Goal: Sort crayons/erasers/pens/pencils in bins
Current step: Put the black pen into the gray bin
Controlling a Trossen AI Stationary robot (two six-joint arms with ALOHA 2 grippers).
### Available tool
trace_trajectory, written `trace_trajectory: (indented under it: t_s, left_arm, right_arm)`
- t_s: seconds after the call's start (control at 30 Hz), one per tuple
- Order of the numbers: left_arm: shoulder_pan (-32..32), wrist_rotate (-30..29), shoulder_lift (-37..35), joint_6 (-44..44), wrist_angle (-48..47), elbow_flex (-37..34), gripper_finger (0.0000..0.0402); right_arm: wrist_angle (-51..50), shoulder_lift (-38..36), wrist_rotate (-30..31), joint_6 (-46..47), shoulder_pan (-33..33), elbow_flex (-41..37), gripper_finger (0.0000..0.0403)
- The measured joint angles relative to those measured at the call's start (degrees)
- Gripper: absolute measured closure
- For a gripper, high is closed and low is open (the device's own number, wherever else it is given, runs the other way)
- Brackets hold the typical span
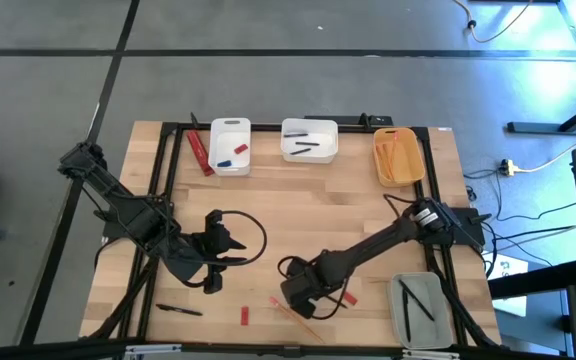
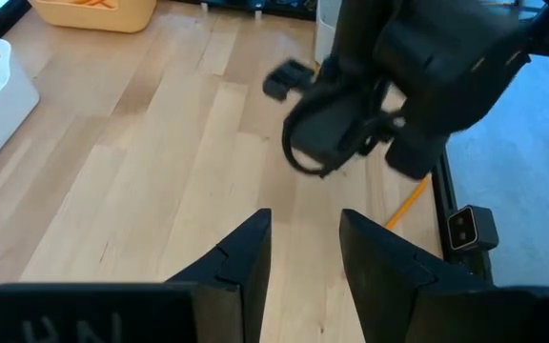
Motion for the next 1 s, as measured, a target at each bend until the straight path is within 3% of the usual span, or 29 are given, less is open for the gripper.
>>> trace_trajectory:
  t_s: [0.3, 0.53, 0.87, 1.0]
  left_arm:
    - [0.00, 0.00, 0.00, -0.02, 0.01, 0.00, 0.0282]
    - [-0.02, 0.00, 0.00, -0.01, 0.01, 0.00, 0.0282]
    - [-0.02, -0.04, 0.00, 1.21, 0.56, -0.02, 0.0282]
    - [-0.20, -0.18, 0.00, 1.91, 0.81, -0.02, 0.0282]
  right_arm:
    - [-20.98, -0.22, 4.15, -6.42, 0.00, 17.95, 0.0352]
    - [-30.17, -0.29, 7.94, -7.76, 0.00, 30.93, 0.0353]
    - [-29.83, -9.16, 10.23, -5.16, 0.02, 29.96, 0.0353]
    - [-29.97, -12.16, 14.33, -4.73, 0.02, 30.02, 0.0353]
